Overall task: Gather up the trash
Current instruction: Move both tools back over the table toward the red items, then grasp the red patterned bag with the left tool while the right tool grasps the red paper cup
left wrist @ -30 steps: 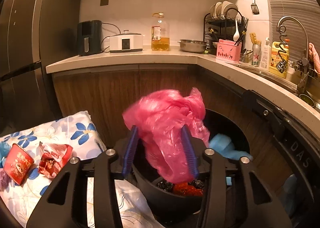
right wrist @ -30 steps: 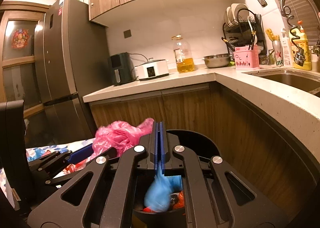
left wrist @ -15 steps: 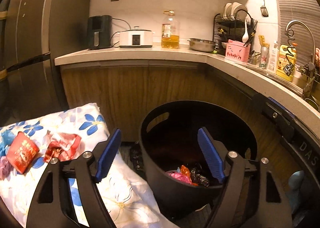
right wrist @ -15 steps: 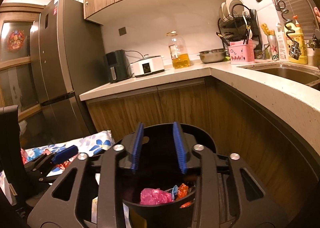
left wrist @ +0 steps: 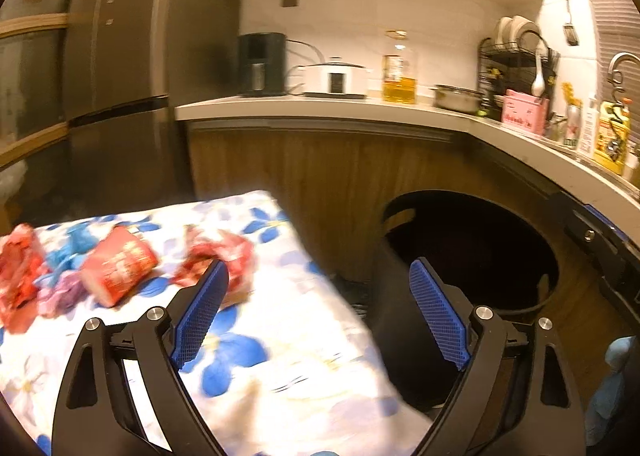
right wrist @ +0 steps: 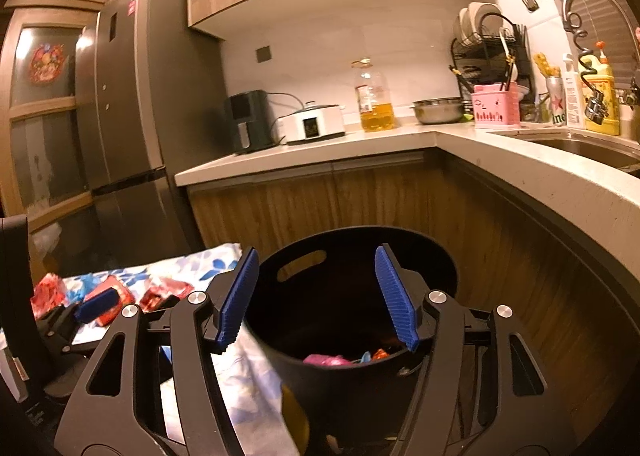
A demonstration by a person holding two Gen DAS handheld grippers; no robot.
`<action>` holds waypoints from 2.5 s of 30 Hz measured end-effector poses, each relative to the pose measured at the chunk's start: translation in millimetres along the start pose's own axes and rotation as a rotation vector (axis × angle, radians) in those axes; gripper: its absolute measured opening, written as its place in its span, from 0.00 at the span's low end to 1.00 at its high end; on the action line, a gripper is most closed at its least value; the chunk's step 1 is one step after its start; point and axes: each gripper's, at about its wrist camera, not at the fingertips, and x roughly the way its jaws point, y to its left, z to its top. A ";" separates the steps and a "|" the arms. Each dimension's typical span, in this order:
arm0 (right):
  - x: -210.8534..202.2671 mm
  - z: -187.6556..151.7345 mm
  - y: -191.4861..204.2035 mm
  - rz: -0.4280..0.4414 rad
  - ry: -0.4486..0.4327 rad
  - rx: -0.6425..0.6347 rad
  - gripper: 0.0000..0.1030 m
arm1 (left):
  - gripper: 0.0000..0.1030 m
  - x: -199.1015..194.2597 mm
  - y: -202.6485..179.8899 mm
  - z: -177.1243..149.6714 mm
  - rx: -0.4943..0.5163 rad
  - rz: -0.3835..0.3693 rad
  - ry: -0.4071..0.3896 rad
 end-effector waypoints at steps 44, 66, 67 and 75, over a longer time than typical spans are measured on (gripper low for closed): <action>22.8 -66.7 248.3 0.383 0.171 -0.126 0.58 | 0.86 -76.7 310.7 -41.2 -0.293 0.560 0.003; 95.7 -79.4 298.8 0.299 0.261 -0.127 0.72 | 0.04 -61.8 339.6 -60.8 -0.445 0.426 0.068; 99.9 -80.0 299.9 0.296 0.268 -0.126 0.73 | 0.04 -66.2 339.1 -61.3 -0.450 0.432 0.052; 123.9 -87.6 317.3 0.283 0.318 -0.143 0.73 | 0.04 -80.6 338.7 -66.1 -0.482 0.421 0.000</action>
